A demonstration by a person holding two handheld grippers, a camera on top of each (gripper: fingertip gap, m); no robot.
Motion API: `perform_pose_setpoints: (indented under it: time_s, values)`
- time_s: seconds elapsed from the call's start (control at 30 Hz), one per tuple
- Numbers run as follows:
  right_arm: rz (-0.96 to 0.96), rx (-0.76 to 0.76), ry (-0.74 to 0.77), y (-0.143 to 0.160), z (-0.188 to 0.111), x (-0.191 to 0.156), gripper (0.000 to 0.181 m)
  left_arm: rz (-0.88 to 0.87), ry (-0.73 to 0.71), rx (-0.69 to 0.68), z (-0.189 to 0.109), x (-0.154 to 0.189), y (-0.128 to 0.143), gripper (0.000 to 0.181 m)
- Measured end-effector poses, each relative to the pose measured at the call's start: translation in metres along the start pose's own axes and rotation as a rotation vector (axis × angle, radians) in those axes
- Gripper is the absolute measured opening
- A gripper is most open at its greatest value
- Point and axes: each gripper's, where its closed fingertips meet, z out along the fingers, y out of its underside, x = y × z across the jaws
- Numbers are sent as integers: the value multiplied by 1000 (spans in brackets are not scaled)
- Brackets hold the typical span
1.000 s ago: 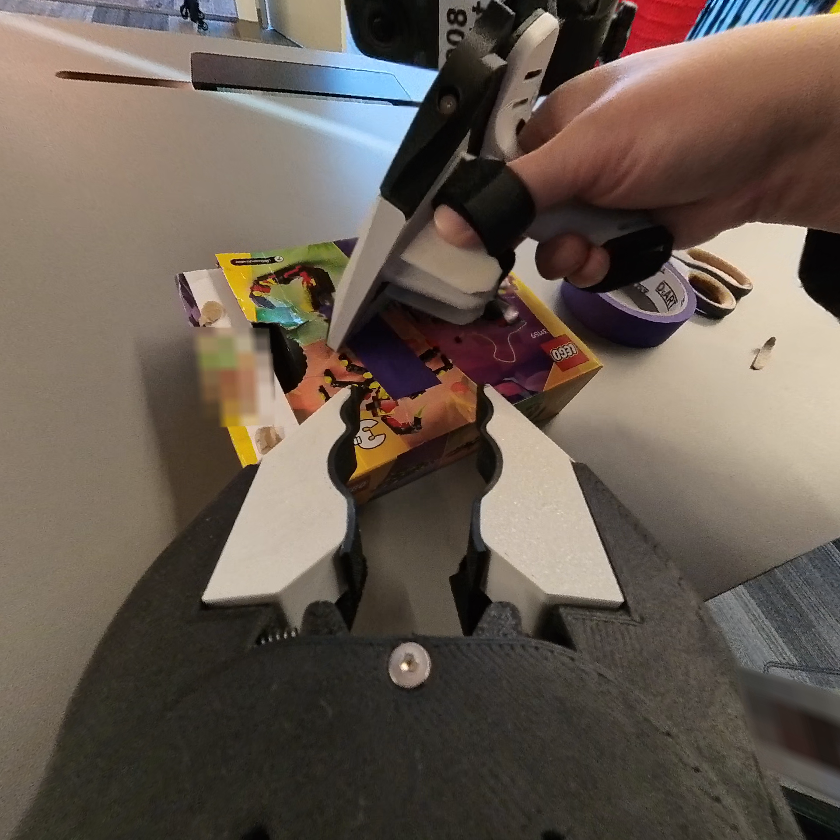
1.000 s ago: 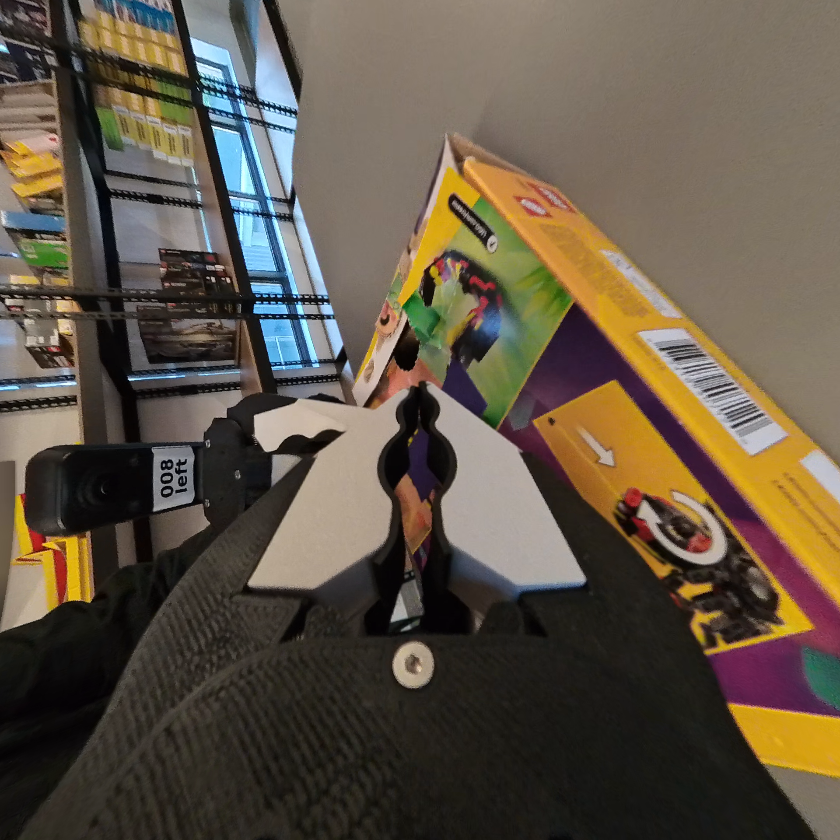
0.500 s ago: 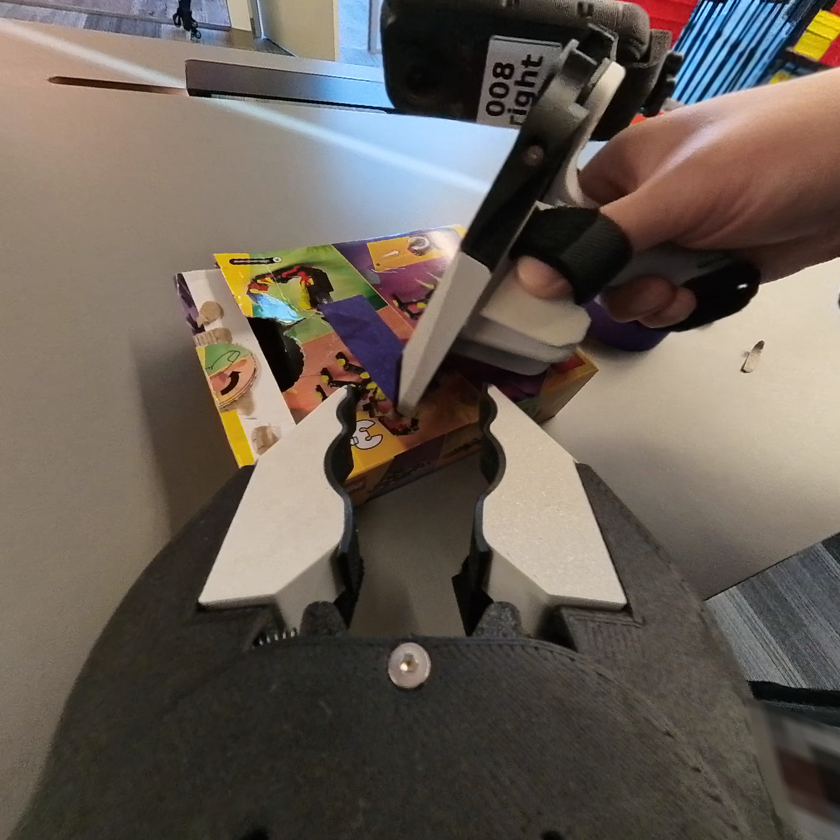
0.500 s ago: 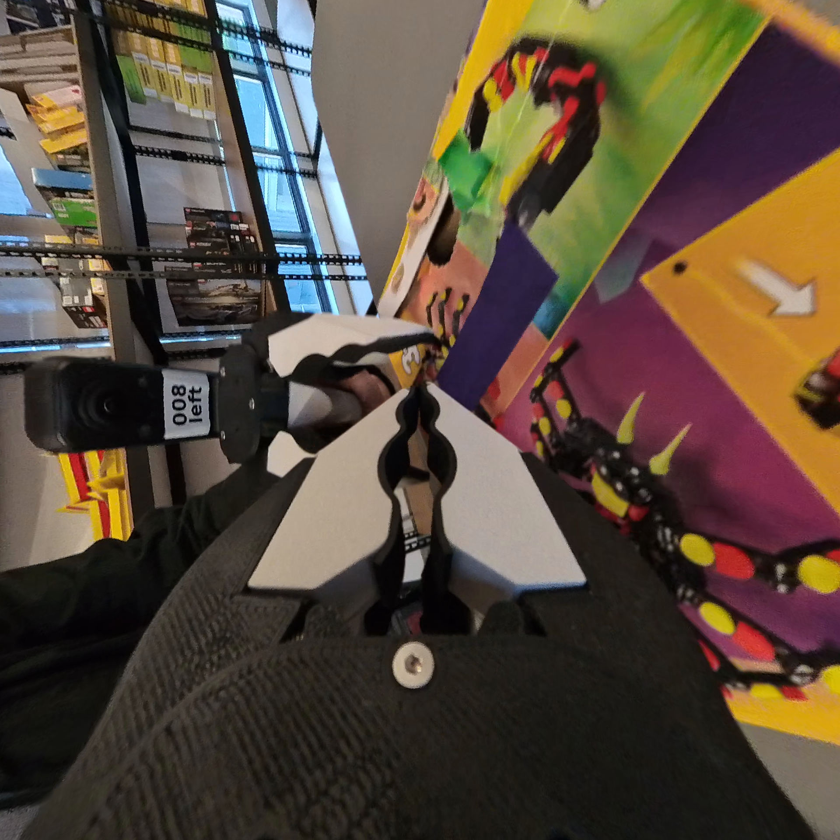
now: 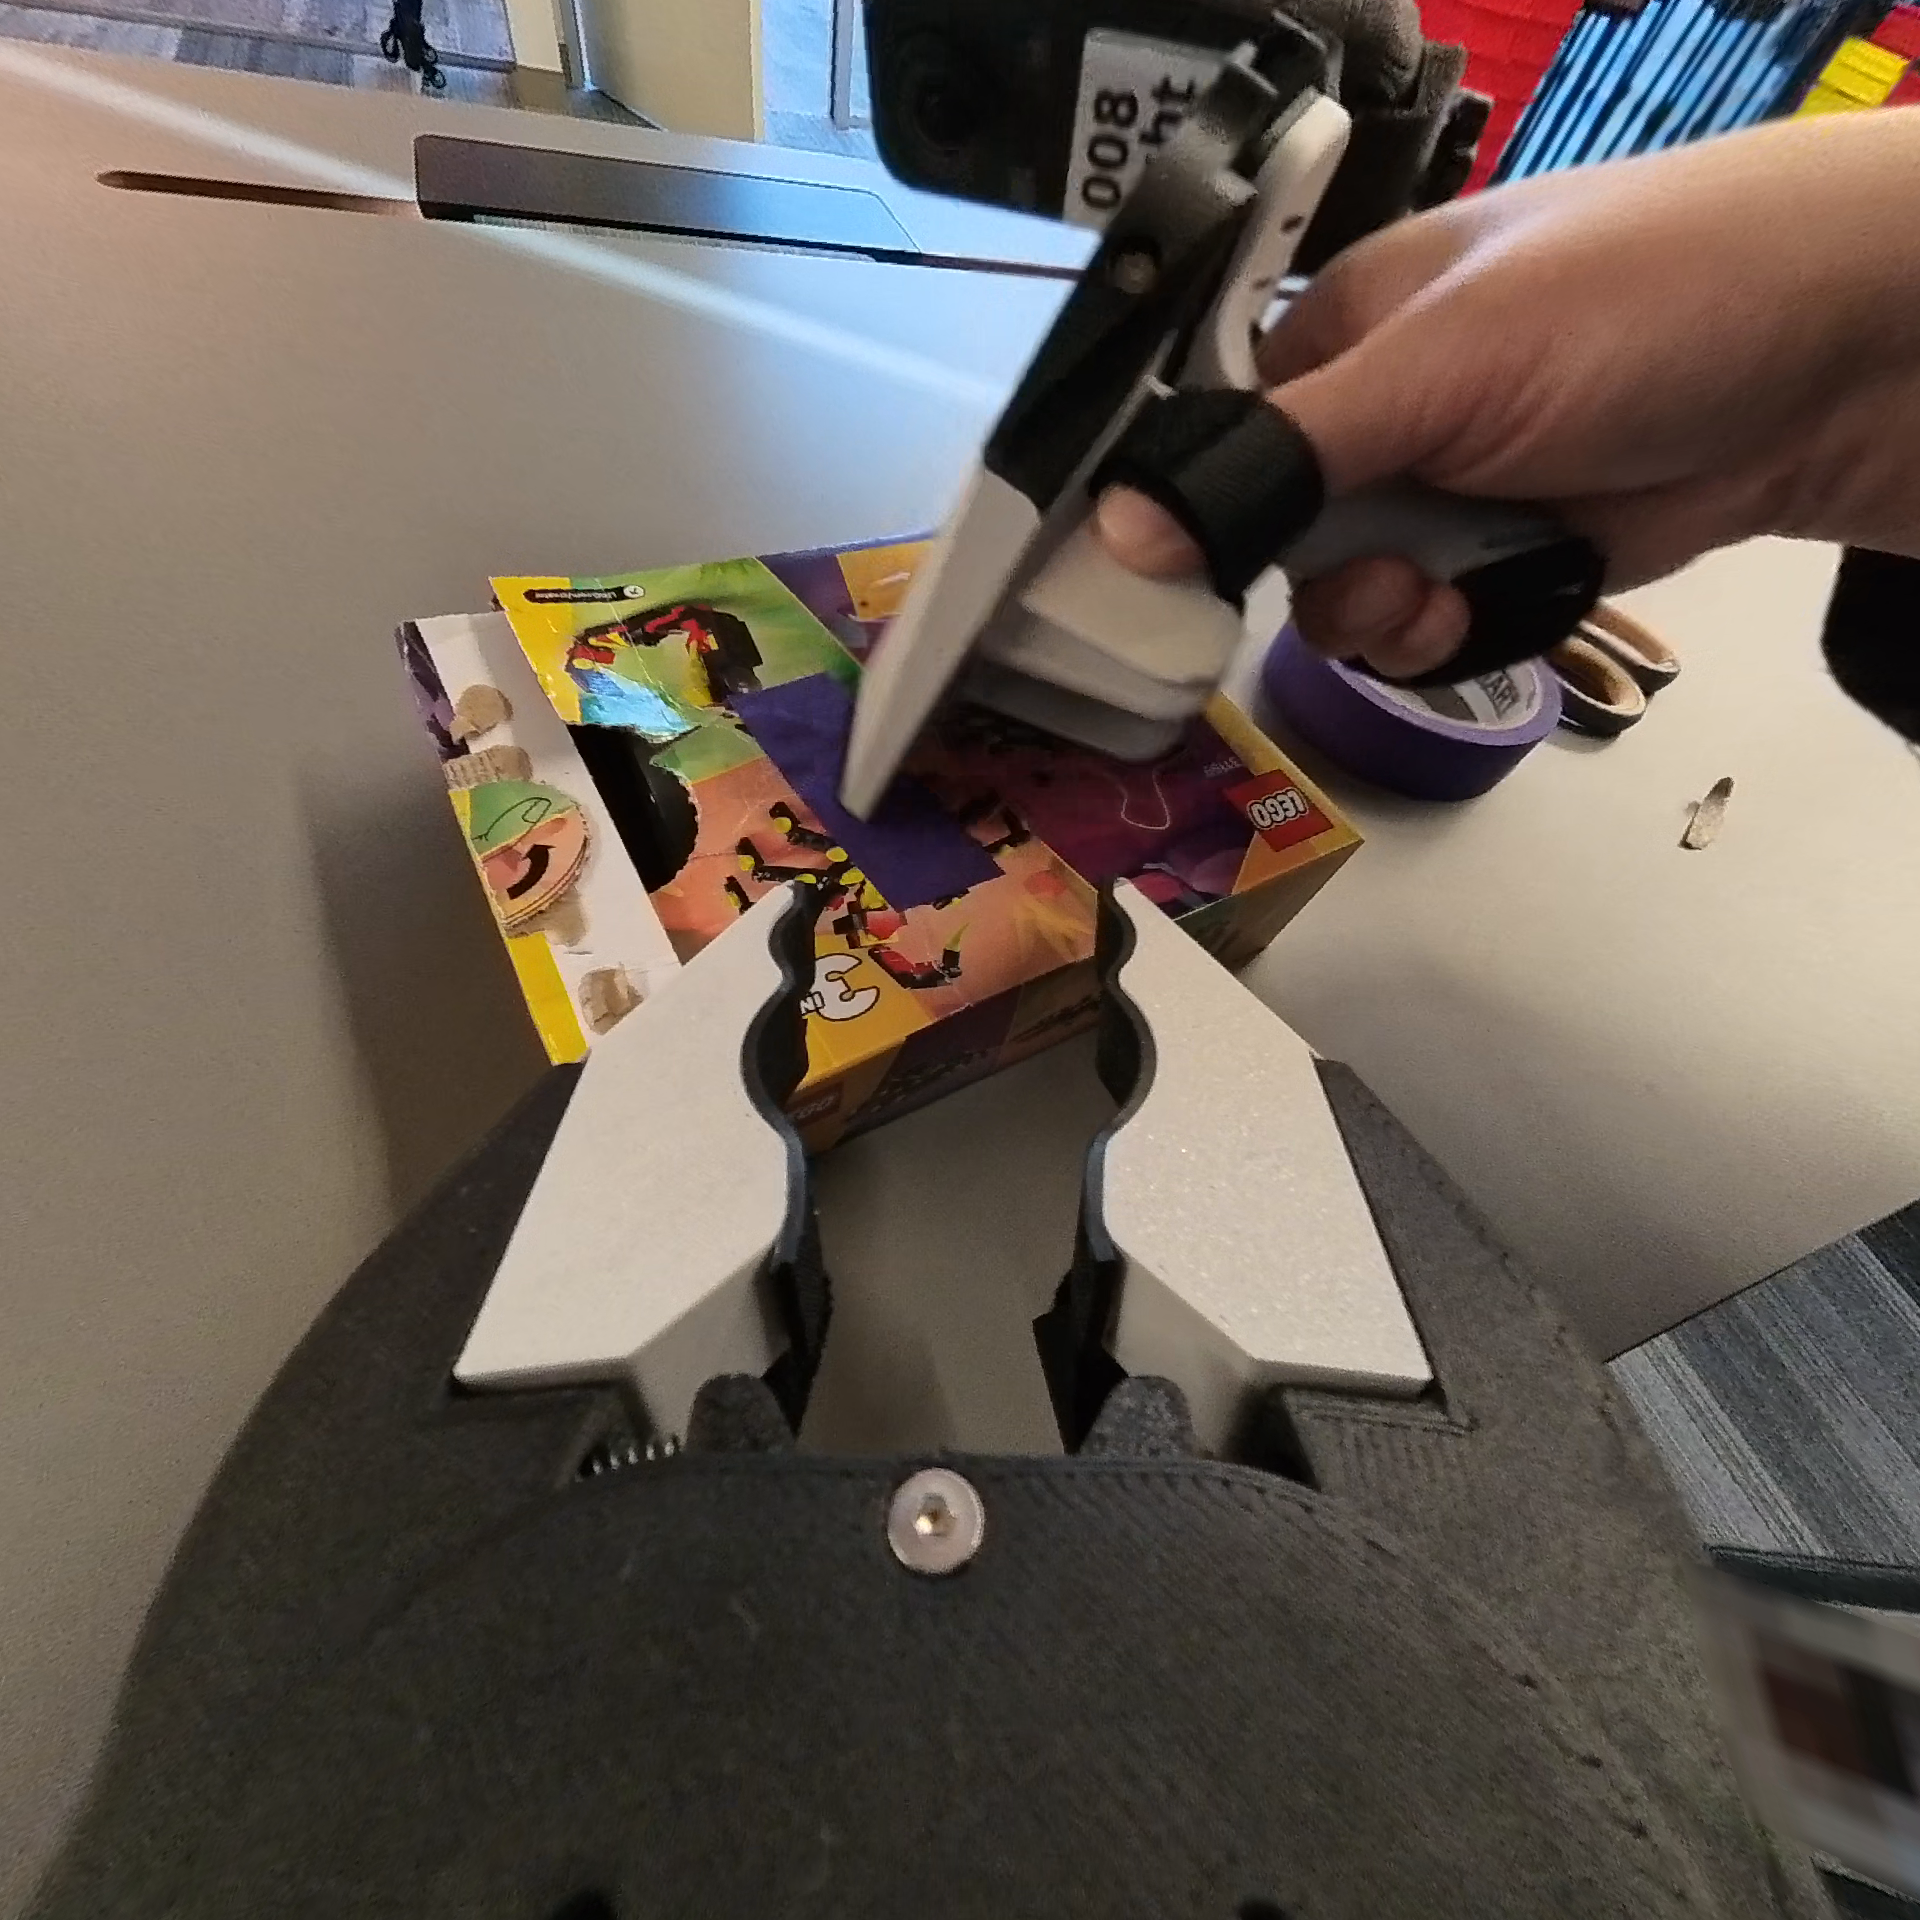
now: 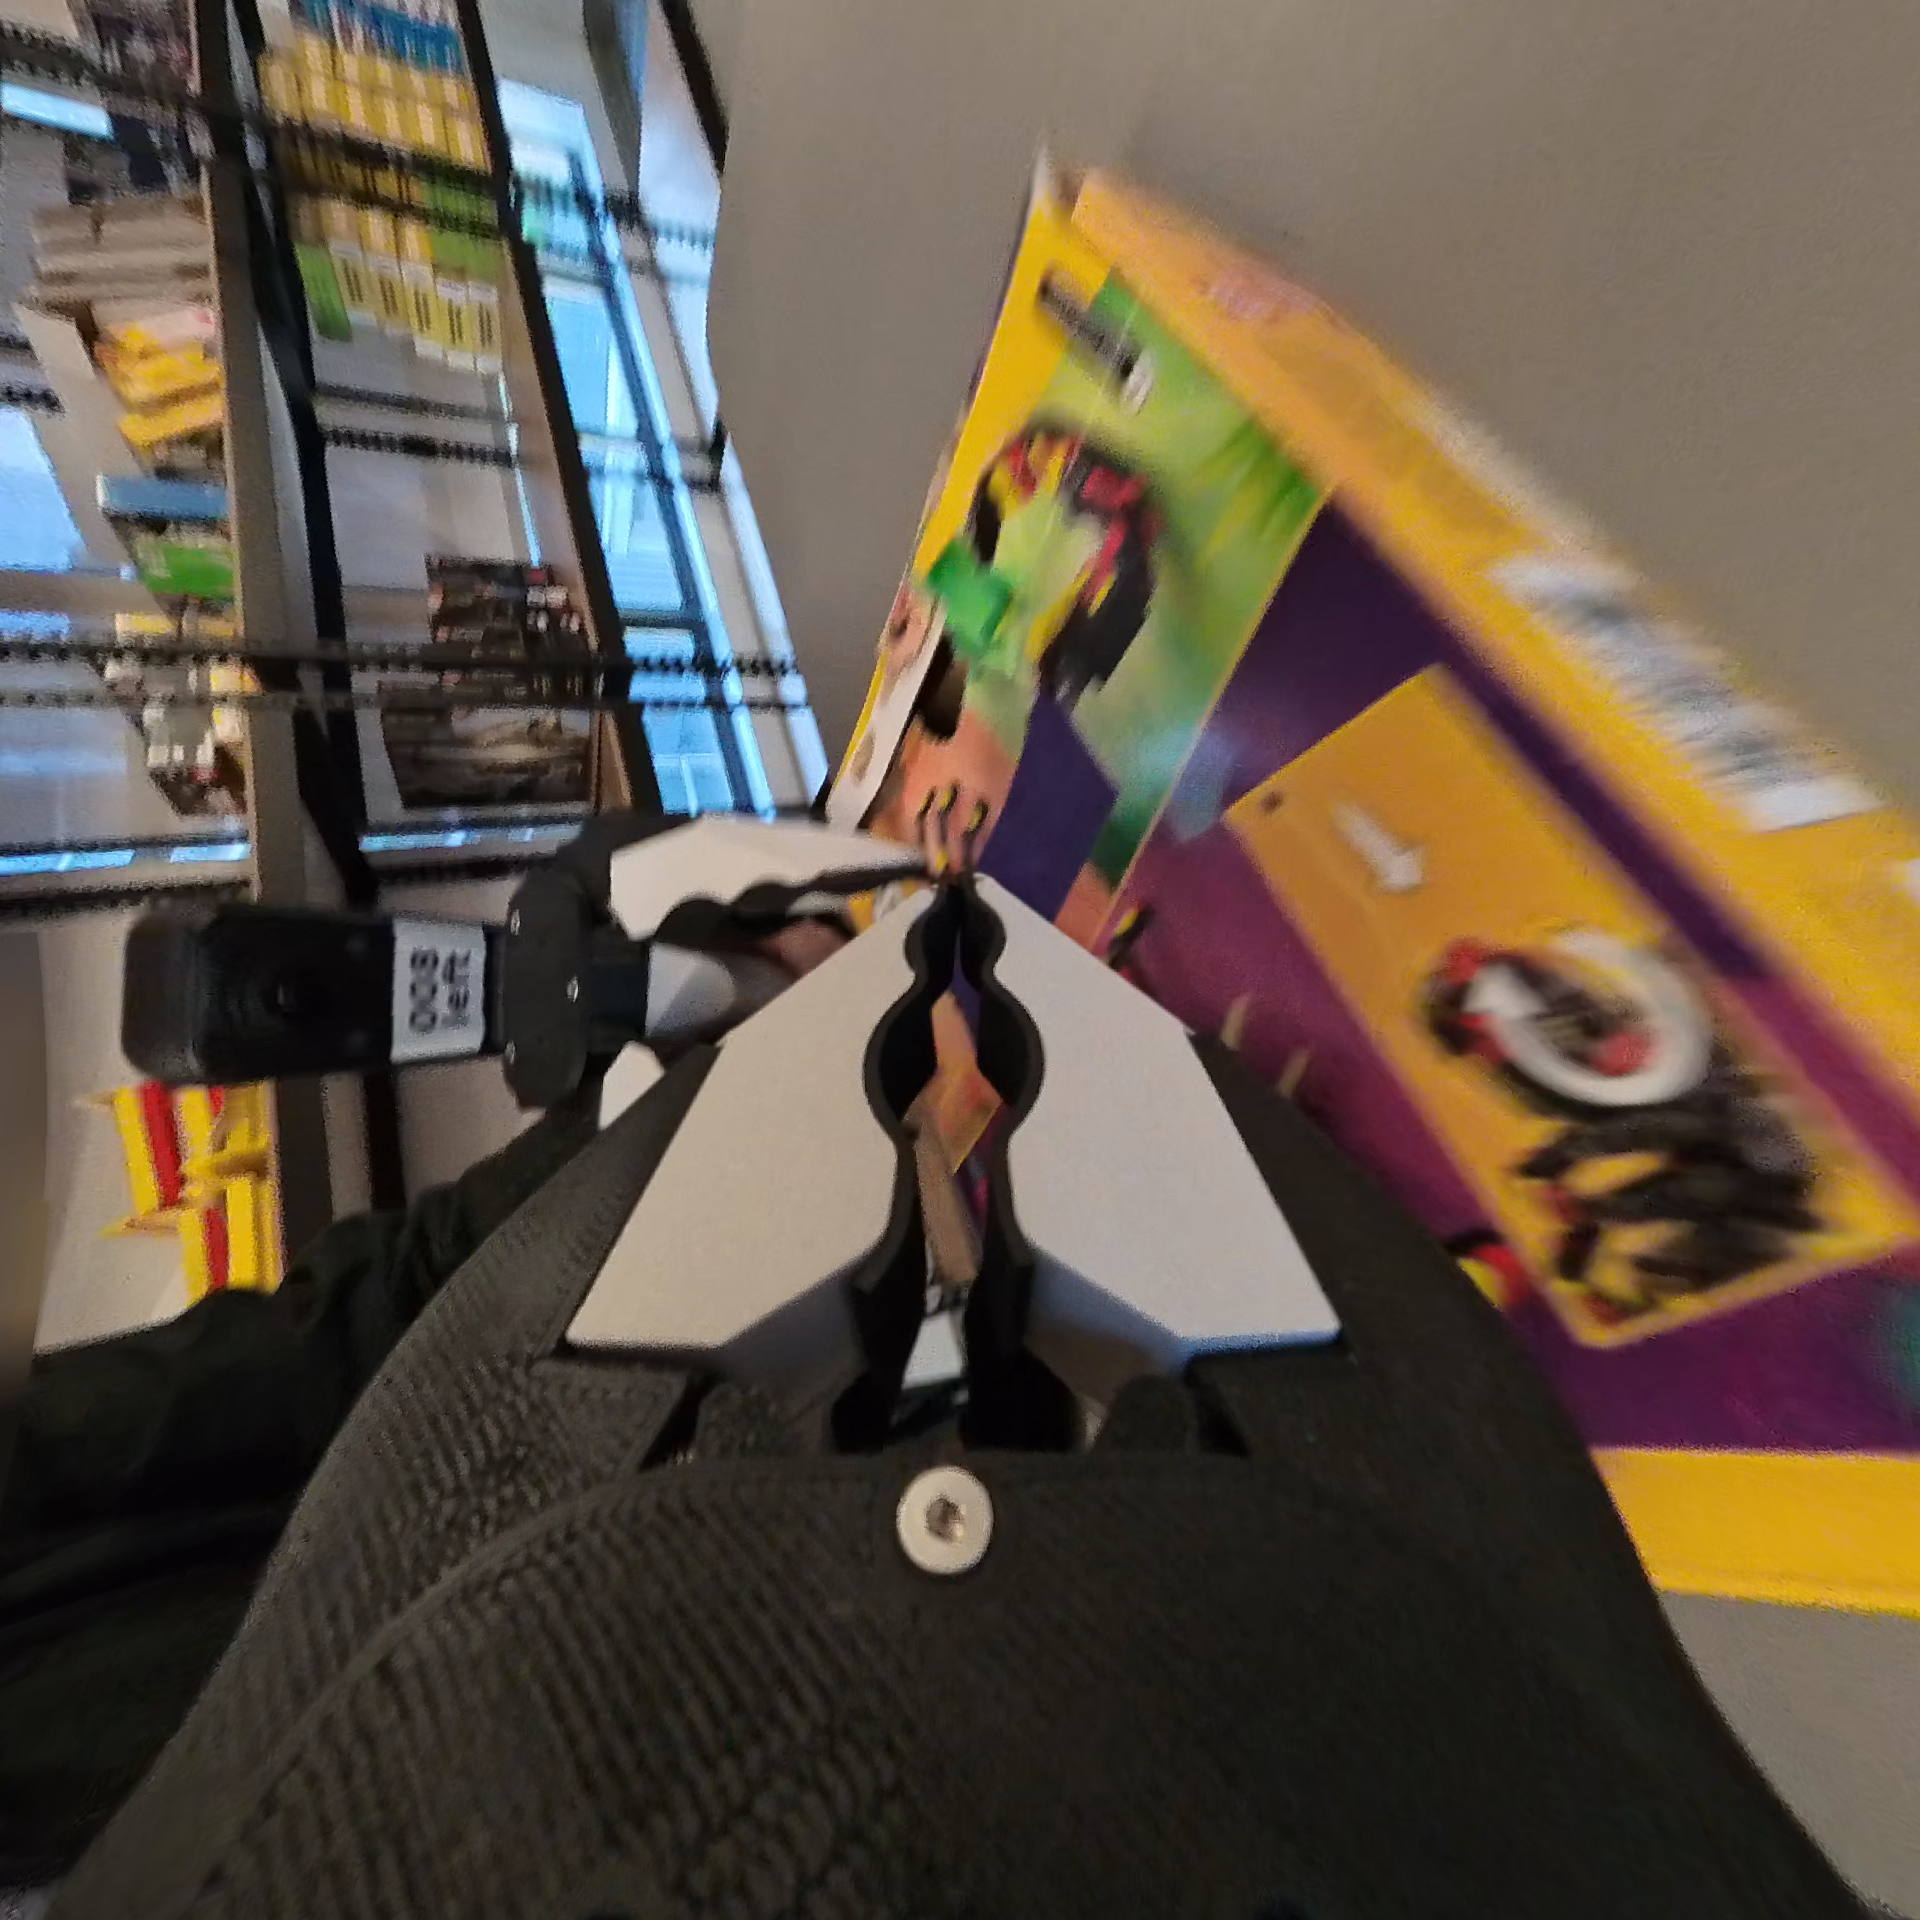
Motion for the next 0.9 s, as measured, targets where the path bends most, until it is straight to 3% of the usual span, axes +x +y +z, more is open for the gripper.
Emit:
perform_pose_setpoints:
  time_s: [0.07, 0.13, 0.33, 0.47, 0.53, 0.73, 0.8, 0.9]
  values:
    - [8, -64, -40, 21, 8, -8, 0, 2, -1, -1, 0, -1, 0, 51]
    - [13, -44, -35, 22, 8, -9, 0, 0, 2, 0, 0, 0, 0, 52]
    - [-44, 40, 24, -14, -5, 4, 0, -1, -3, 4, 0, -1, -1, 52]
    - [-11, -104, -44, 25, -2, -5, 0, -13, -2, 8, 0, -2, -1, 51]
    - [-17, -96, -45, 30, -2, -6, 0, -6, -2, 4, 0, -2, -1, 51]
    - [-34, 93, 59, -29, -24, 15, 0, 2, -6, -6, 0, -1, 0, 54]
    - [-39, 67, 68, -29, -22, 14, 0, 1, -9, -5, -1, 0, -1, 55]
    - [-64, -90, 34, 1, -5, 2, 0, -17, -6, -1, -1, 1, -1, 56]
